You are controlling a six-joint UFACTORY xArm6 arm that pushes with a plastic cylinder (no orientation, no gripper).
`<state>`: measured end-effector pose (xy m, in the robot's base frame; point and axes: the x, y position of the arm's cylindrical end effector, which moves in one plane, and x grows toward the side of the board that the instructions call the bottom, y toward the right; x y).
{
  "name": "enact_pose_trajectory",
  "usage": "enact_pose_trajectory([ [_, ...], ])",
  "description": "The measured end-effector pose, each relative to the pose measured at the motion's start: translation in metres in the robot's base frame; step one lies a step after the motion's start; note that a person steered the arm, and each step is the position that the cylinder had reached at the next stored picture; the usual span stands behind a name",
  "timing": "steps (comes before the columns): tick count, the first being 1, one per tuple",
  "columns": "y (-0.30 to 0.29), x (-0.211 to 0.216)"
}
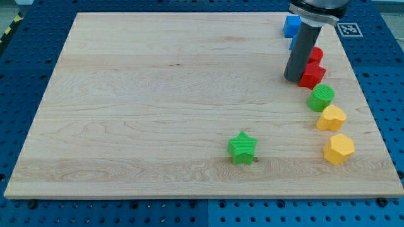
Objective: Point your arm at the green star
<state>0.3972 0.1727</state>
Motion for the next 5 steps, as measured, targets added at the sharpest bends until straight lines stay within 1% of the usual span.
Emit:
enact_pose_trajectory([
  [1,-0.013,0.000],
  [2,-0.053,0.000],
  [3,-0.074,0.000],
  [5,-0.074,0.000],
])
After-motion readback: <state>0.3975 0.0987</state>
